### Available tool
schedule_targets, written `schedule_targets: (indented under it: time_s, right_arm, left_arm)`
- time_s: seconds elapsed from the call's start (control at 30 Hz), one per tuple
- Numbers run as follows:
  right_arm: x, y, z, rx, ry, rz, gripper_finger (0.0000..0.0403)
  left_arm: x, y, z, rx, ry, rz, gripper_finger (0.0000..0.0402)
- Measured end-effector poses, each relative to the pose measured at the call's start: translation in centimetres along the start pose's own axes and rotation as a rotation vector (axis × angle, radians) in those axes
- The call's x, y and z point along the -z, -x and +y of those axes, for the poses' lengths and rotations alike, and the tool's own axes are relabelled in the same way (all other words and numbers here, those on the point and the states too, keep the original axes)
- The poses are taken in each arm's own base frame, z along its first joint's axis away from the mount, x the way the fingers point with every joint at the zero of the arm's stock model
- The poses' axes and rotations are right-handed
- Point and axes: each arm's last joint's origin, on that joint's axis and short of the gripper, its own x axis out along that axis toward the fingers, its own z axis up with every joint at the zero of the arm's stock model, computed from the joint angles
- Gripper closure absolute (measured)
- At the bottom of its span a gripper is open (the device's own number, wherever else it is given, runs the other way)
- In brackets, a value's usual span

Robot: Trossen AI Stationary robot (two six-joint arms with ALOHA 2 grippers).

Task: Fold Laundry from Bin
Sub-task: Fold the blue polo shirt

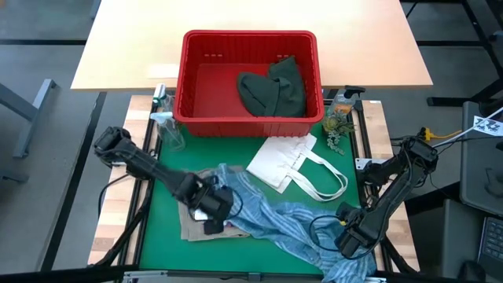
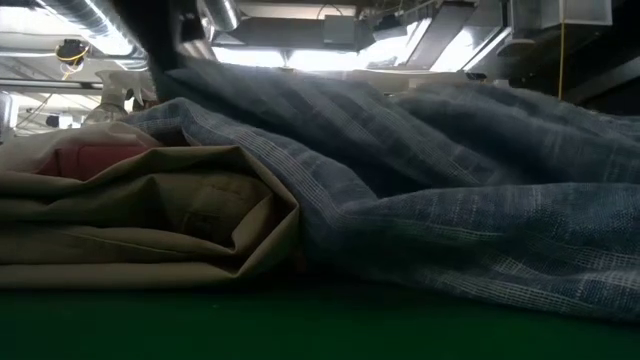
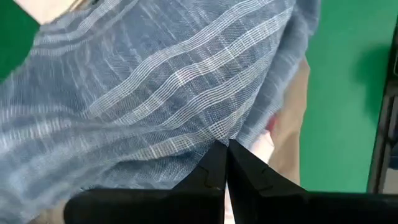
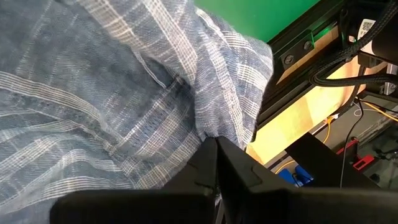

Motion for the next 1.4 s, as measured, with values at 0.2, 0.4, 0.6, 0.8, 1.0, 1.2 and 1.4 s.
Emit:
schedule_targets:
  time_s: [0.2, 0.4, 0.6, 0.8, 1.0, 1.2, 1.4]
  right_arm:
    - [0.0, 0.0, 0.0, 0.000, -0.001, 0.000, 0.0395]
    - [0.0, 0.0, 0.0, 0.001, -0.001, 0.011, 0.0395]
    - [0.0, 0.0, 0.0, 0.001, -0.001, 0.012, 0.0395]
    - [0.0, 0.0, 0.0, 0.001, 0.001, 0.012, 0.0395]
    - [0.0, 0.0, 0.0, 0.000, 0.002, 0.013, 0.0395]
    - [0.0, 0.0, 0.0, 0.000, 0.002, 0.013, 0.0395]
    - [0.0, 0.0, 0.0, 0.000, 0.007, 0.013, 0.0395]
  left_arm:
    - [1.6, -0.4, -2.2, -0.054, -0.082, -0.035, 0.0401]
    - [2.6, -2.2, -3.7, -0.042, -0.033, 0.041, 0.0376]
    - [3.3, -3.8, -4.4, -0.070, 0.023, 0.078, 0.0321]
    - [2.8, -3.0, -4.2, 0.031, 0.074, 0.119, 0.0288]
    - [2.1, 0.0, -3.2, 0.067, 0.129, 0.018, 0.0293]
    - [0.3, 2.2, -0.4, -0.006, 0.225, -0.140, 0.0300]
    - [-2.1, 1.8, 3.4, -0.108, 0.346, -0.193, 0.0295]
